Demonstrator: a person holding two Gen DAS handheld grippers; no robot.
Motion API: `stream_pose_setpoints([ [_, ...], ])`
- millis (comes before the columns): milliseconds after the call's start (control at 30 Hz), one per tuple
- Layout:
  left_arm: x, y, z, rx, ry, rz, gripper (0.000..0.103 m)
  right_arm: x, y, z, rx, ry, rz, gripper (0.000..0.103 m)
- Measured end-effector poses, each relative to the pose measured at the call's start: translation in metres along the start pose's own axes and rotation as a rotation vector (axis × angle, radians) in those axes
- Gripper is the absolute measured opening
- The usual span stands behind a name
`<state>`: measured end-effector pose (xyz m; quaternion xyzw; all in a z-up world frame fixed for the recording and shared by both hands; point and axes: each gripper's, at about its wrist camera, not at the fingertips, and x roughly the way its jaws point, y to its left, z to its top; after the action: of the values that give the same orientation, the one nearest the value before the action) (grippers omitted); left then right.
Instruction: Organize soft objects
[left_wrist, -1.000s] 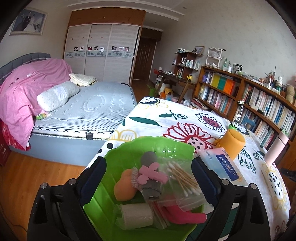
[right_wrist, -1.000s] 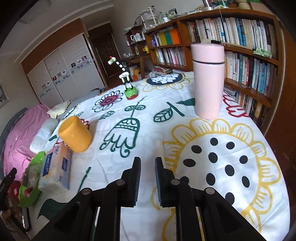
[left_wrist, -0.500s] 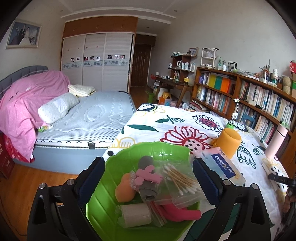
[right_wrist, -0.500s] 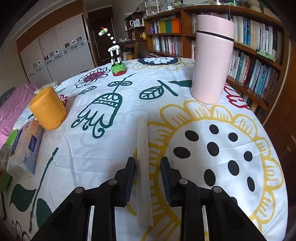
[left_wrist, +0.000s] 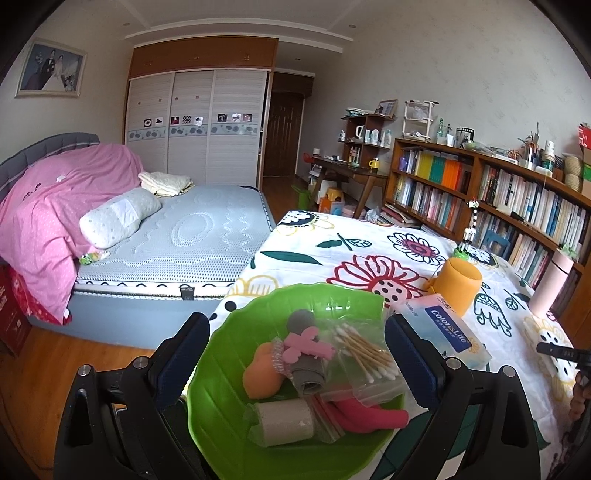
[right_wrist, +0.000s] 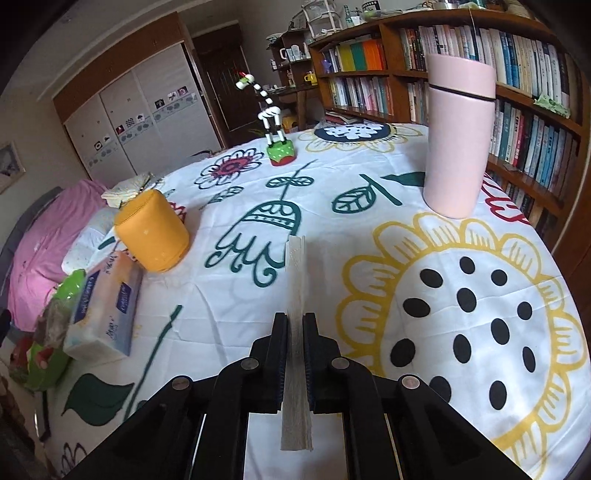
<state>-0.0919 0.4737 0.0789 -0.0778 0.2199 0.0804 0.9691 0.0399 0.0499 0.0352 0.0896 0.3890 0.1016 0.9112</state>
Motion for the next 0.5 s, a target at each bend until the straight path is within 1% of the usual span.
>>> stream_pose_setpoints([
  [67,-0.001,0.003,0.000,-0.005,-0.003,0.002,0.096,-0.008,0.013,0.004,-0.016,-0.017,0.032,0.009],
  [233,-0.005,0.011,0.000,-0.019,-0.014,0.010,0.096,-0.023,0.058,0.012,-0.072,-0.037,0.148,0.009],
  [400,-0.011,0.023,0.001,-0.046,-0.033,0.024,0.096,-0.022,0.116,0.015,-0.163,-0.019,0.265,0.009],
  [500,-0.013,0.031,0.000,-0.066,-0.042,0.034,0.096,-0.017,0.152,0.014,-0.231,0.004,0.321,0.009],
])
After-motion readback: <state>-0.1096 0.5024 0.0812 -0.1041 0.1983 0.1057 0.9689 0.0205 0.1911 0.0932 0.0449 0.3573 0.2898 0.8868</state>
